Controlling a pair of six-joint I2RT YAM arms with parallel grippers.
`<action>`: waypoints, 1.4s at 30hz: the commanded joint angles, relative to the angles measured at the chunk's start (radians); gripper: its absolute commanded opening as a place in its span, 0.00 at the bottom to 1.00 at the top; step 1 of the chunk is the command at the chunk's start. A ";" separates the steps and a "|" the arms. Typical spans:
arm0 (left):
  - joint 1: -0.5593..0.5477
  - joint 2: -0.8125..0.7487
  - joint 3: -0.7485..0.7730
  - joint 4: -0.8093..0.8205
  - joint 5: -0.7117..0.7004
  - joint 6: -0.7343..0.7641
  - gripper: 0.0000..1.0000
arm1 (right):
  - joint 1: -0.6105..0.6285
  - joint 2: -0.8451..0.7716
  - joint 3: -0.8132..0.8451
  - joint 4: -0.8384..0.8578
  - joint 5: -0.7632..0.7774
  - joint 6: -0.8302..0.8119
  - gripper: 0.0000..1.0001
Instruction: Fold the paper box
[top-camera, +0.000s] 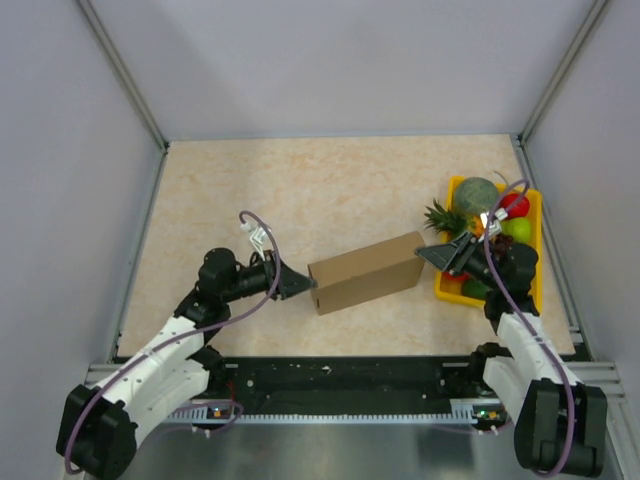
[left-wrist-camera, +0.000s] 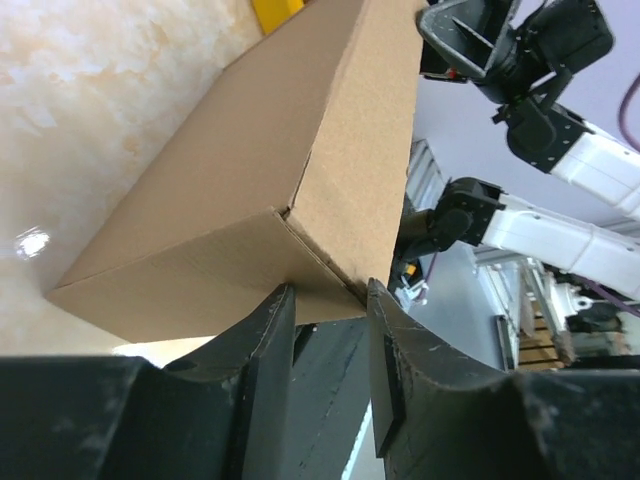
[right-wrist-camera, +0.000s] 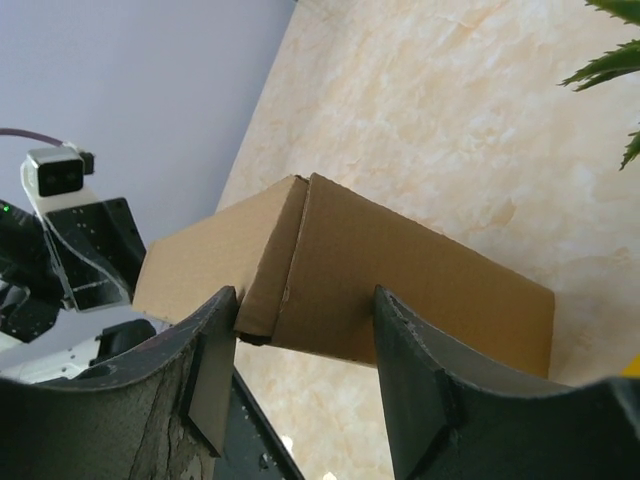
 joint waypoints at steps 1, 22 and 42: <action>0.006 -0.010 0.068 -0.431 -0.282 0.227 0.36 | 0.019 -0.018 -0.038 -0.268 0.020 -0.167 0.43; 0.007 -0.348 0.132 -0.634 -0.473 0.166 0.59 | 0.051 -0.429 -0.302 -0.380 0.060 0.099 0.51; 0.012 -0.195 0.427 -0.603 -0.278 0.270 0.65 | 0.476 0.293 0.022 -0.193 0.469 -0.020 0.57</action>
